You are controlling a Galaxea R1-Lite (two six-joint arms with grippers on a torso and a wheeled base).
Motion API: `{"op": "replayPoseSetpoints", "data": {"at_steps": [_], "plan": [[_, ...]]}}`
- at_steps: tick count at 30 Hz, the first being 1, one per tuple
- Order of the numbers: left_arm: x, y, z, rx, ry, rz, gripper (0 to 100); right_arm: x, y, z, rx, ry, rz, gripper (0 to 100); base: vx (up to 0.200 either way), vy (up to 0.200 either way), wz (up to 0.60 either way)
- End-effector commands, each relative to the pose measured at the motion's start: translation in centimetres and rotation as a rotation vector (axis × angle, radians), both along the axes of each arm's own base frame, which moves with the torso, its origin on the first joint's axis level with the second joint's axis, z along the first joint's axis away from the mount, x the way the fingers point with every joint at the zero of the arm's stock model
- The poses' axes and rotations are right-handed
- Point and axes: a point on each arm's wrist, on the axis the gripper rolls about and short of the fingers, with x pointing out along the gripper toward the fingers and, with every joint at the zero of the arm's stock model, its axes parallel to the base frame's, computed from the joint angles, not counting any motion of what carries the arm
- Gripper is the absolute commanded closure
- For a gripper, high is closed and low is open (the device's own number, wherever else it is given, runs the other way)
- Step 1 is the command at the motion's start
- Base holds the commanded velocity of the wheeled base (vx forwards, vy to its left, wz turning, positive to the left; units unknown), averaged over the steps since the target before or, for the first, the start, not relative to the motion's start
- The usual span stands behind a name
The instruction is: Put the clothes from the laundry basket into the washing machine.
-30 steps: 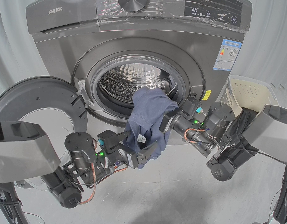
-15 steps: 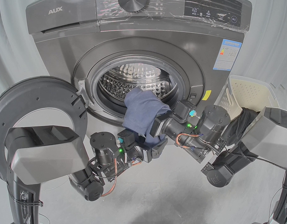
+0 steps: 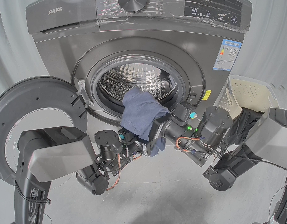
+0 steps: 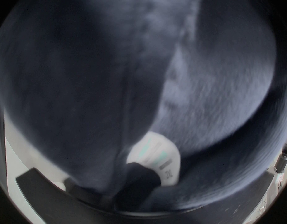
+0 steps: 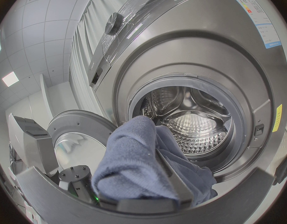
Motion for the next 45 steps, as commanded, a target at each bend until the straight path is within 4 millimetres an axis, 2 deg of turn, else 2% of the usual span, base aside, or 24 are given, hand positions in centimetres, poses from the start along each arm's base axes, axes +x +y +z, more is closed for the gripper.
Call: {"op": "replayPoseSetpoints", "data": {"at_steps": [1, 8, 9, 13, 17, 21, 23, 27, 31, 34, 35, 39, 41, 45], "plan": [[0.2, 0.0, -0.5, 0.002, 0.008, 0.003, 100, -0.3, -0.2, 0.9, 0.015, -0.015, 0.000, 100, 0.000, 0.000, 0.00], [0.8, 1.3, 0.8, -0.022, -0.014, 0.053, 100, 0.0, -2.1, 1.2, 0.011, -0.010, -0.042, 100, 0.000, 0.000, 0.00], [0.9, 1.9, 2.0, -0.040, -0.035, 0.076, 100, 0.3, -3.0, 1.4, 0.013, -0.007, -0.065, 100, 0.000, 0.000, 0.00], [0.4, 3.0, 4.4, -0.083, -0.058, 0.104, 100, 0.8, -5.2, 1.1, 0.002, 0.018, -0.121, 100, 0.000, 0.000, 0.00], [-1.0, 3.8, 6.8, -0.111, -0.082, 0.111, 100, 0.6, -6.9, -0.9, -0.048, 0.086, -0.156, 100, 0.000, 0.000, 0.00], [-2.3, 4.2, 8.6, -0.133, -0.106, 0.108, 100, 0.6, -6.8, -2.9, -0.076, 0.147, -0.155, 100, 0.000, 0.000, 0.00], [-2.7, 4.4, 9.3, -0.141, -0.114, 0.114, 100, 0.7, -6.7, -3.2, -0.080, 0.155, -0.152, 100, 0.000, 0.000, 0.00], [-5.1, 4.0, 10.8, -0.174, -0.118, 0.086, 100, 1.0, -5.7, -4.6, -0.104, 0.176, -0.136, 100, 0.000, 0.000, 0.00], [-6.6, 4.1, 11.2, -0.183, -0.103, 0.062, 100, 0.6, -4.6, -5.5, -0.124, 0.180, -0.101, 100, 0.000, 0.000, 0.00], [-7.8, 4.1, 11.3, -0.179, -0.093, 0.041, 100, -0.4, -3.3, -5.2, -0.117, 0.161, -0.050, 100, 0.000, 0.000, 0.00], [-8.0, 4.2, 11.2, -0.173, -0.086, 0.037, 100, -0.8, -3.0, -5.1, -0.115, 0.160, -0.038, 0, 0.000, 0.000, 0.00], [-8.8, 4.2, 10.7, -0.152, -0.068, 0.028, 100, -2.1, -2.7, -4.0, -0.100, 0.152, -0.014, 0, 0.000, 0.000, 0.00], [-9.6, 4.7, 11.4, -0.165, -0.078, 0.024, 100, -2.7, -3.7, -3.6, -0.115, 0.156, -0.023, 0, 0.000, 0.000, 0.00], [-11.2, 6.3, 11.9, -0.163, -0.073, 0.023, 100, -5.9, -7.0, -4.4, -0.217, 0.218, -0.010, 0, 0.000, 0.000, 0.00]]}}
